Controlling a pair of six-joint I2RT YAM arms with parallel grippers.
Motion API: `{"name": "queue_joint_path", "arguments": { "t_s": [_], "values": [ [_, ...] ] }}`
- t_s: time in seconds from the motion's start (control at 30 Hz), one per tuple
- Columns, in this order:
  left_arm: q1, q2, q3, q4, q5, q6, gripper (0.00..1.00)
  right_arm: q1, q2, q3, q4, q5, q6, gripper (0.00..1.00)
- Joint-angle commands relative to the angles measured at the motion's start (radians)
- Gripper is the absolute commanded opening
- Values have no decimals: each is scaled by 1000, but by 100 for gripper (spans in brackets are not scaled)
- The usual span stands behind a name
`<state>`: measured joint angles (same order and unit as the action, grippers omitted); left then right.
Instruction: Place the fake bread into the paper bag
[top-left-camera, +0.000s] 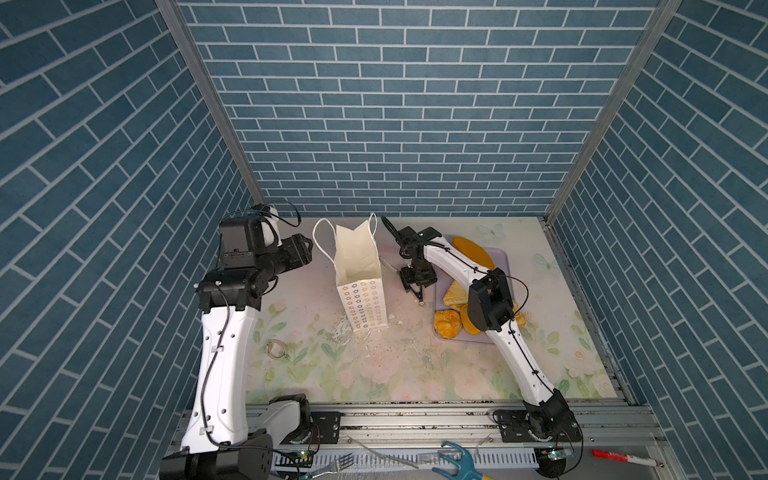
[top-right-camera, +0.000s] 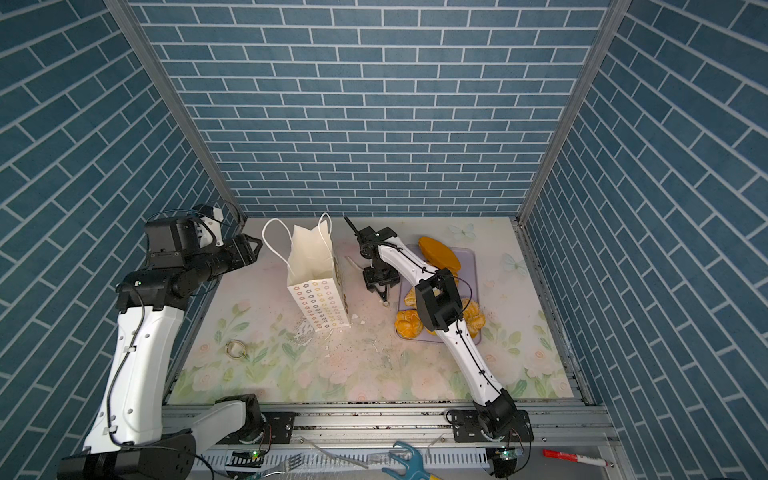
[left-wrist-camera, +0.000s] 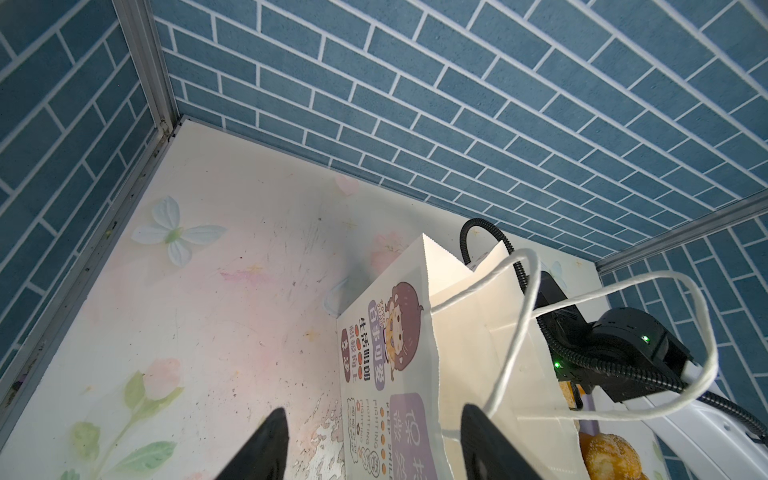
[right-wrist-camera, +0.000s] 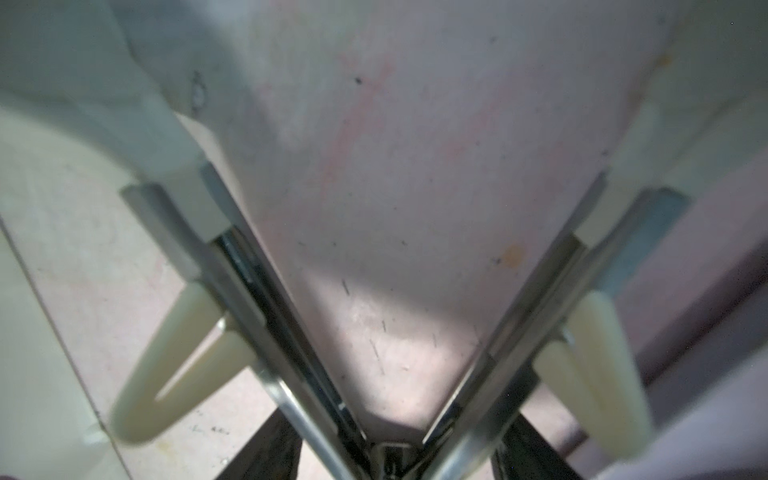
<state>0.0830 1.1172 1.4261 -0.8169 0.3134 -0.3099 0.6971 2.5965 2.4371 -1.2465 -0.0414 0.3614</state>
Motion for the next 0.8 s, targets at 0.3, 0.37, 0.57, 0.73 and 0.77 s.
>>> {"name": "queue_joint_path", "arguments": {
  "t_s": [0.3,0.37,0.57,0.73,0.77],
  "values": [
    [4,-9,2,1,-2,2,67,2,-71,-88,33,32,-2,53],
    [4,-13,0,-3,-2,1,67,2,-155,-171,83,44,1,49],
    [4,-27,-13,-4,-7,1,67,1,-392,-373,172,65,-4,48],
    [4,-25,-15,-1,-5,2,67,2,-500,-411,153,78,-13,48],
    [4,-25,-18,1,-5,2,67,1,-509,-408,146,82,-14,48]
  ]
}}
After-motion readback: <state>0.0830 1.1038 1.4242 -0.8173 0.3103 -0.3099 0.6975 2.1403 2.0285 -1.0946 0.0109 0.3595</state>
